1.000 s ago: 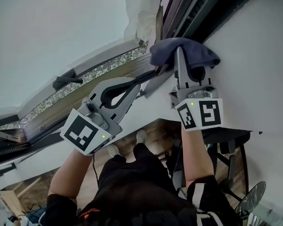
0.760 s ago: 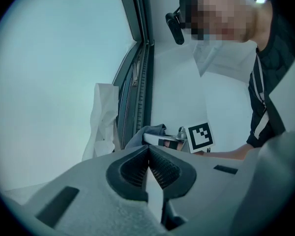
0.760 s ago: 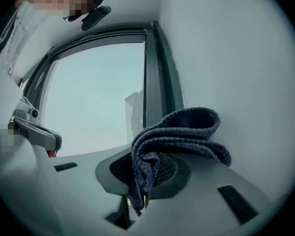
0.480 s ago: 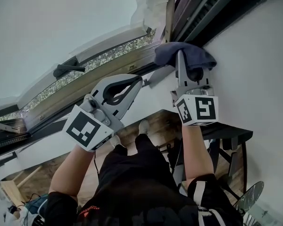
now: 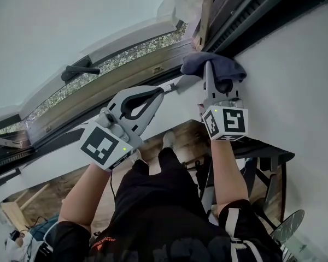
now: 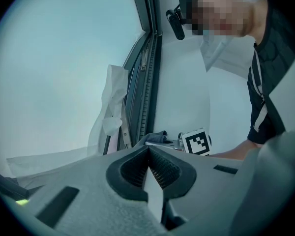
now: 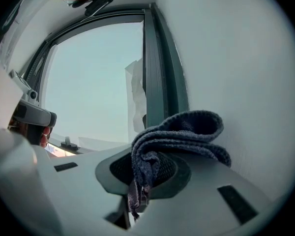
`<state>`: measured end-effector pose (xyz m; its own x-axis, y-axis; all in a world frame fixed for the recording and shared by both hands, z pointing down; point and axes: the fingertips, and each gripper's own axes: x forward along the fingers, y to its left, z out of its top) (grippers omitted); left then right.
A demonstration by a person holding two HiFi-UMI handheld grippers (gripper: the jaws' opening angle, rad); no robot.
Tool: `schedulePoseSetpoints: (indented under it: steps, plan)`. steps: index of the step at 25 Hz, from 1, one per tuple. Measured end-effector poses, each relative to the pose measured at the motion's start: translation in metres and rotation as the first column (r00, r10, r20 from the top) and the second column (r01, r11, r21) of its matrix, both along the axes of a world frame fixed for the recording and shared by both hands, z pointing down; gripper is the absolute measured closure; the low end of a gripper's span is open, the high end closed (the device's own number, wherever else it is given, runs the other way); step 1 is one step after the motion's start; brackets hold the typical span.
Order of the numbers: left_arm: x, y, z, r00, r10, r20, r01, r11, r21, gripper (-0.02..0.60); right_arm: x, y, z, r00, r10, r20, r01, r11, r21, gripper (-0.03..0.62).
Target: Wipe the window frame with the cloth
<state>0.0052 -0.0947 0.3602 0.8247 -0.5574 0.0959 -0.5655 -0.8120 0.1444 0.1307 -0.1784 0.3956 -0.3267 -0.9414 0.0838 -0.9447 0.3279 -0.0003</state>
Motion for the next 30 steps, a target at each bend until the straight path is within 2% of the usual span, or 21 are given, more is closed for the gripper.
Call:
schedulePoseSetpoints:
  steps: [3, 9, 19, 24, 30]
  plan:
    - [-0.005, 0.002, 0.007, 1.000, -0.008, -0.002, 0.008, 1.000, 0.008, 0.563, 0.001, 0.000, 0.017, 1.000, 0.002, -0.007, -0.002, 1.000, -0.020, 0.556]
    - [-0.017, 0.011, 0.021, 0.999, -0.037, 0.008, 0.037, 0.998, -0.043, 0.563, 0.002, 0.001, 0.052, 1.000, 0.008, -0.007, -0.009, 0.997, -0.072, 0.556]
    - [-0.035, 0.024, 0.027, 0.999, -0.042, 0.015, 0.042, 0.999, -0.031, 0.563, 0.003, 0.004, 0.077, 0.999, 0.015, -0.029, -0.019, 0.990, -0.137, 0.556]
    - [-0.043, 0.027, 0.013, 0.999, -0.044, -0.005, 0.044, 0.999, -0.007, 0.563, 0.003, 0.018, 0.022, 0.999, 0.007, -0.041, -0.009, 0.999, -0.038, 0.556]
    - [-0.053, 0.033, -0.005, 0.998, -0.043, -0.037, 0.044, 0.999, 0.026, 0.563, 0.000, 0.029, -0.098, 0.998, -0.008, -0.060, 0.017, 0.987, 0.162, 0.556]
